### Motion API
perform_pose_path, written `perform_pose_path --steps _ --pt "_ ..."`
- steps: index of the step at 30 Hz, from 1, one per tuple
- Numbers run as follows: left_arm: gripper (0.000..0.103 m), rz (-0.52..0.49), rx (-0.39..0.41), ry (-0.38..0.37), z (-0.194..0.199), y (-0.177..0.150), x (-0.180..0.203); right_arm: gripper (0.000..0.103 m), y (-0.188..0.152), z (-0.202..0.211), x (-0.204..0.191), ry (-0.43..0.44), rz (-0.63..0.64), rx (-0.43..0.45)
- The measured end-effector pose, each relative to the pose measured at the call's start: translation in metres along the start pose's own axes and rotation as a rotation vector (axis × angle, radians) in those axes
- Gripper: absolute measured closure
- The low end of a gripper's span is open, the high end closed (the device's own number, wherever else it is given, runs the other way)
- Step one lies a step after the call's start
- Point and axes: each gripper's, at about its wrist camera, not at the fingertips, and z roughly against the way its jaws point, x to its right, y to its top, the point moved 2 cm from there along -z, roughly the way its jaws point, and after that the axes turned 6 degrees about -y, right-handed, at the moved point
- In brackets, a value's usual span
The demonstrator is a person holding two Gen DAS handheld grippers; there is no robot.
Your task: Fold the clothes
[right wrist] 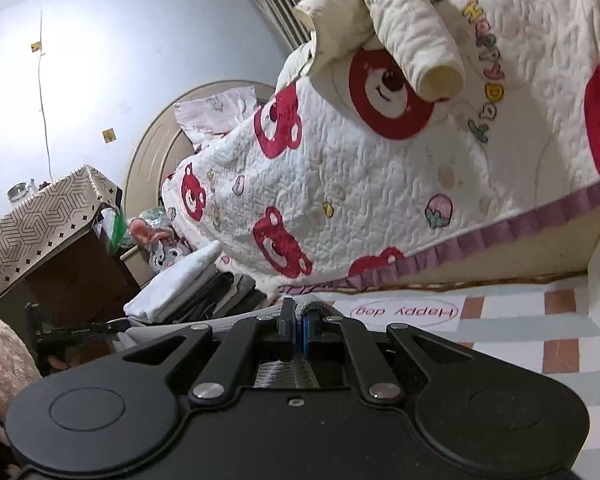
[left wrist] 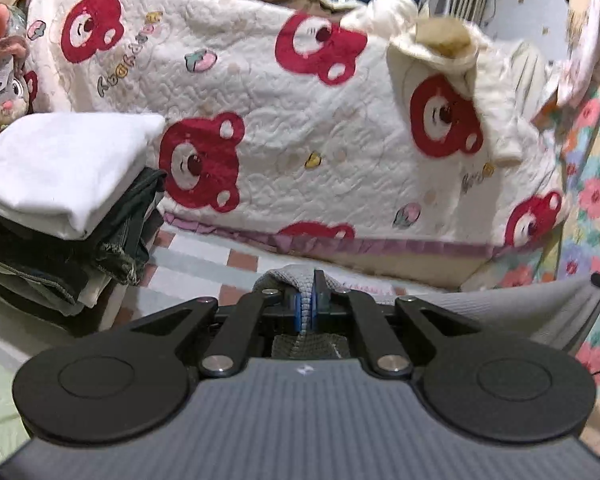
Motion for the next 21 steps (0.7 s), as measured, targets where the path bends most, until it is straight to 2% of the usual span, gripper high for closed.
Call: perform_pose_path --steps 7,12,15,18,21 --pt "0.099 -0.034 0.067 -0.002 0.027 0.019 0.018 0.097 0.011 0.023 -0.015 0.018 -0.007 0.029" --pt "0.099 -0.005 0.040 -0.013 0.013 0.017 0.011 0.097 0.007 0.018 -0.011 0.017 -0.023 0.004" --pt "0.099 0.025 -0.015 -0.039 -0.027 0.018 -0.007 0.097 0.009 -0.012 0.011 -0.008 -0.033 -0.046" --pt "0.099 0.004 -0.094 -0.023 -0.094 0.028 -0.034 0.097 0.019 -0.064 0.050 -0.050 -0.046 -0.109" --pt "0.099 0.014 -0.104 -0.019 -0.156 0.042 -0.058 0.097 0.029 -0.118 0.097 -0.091 -0.101 -0.116"
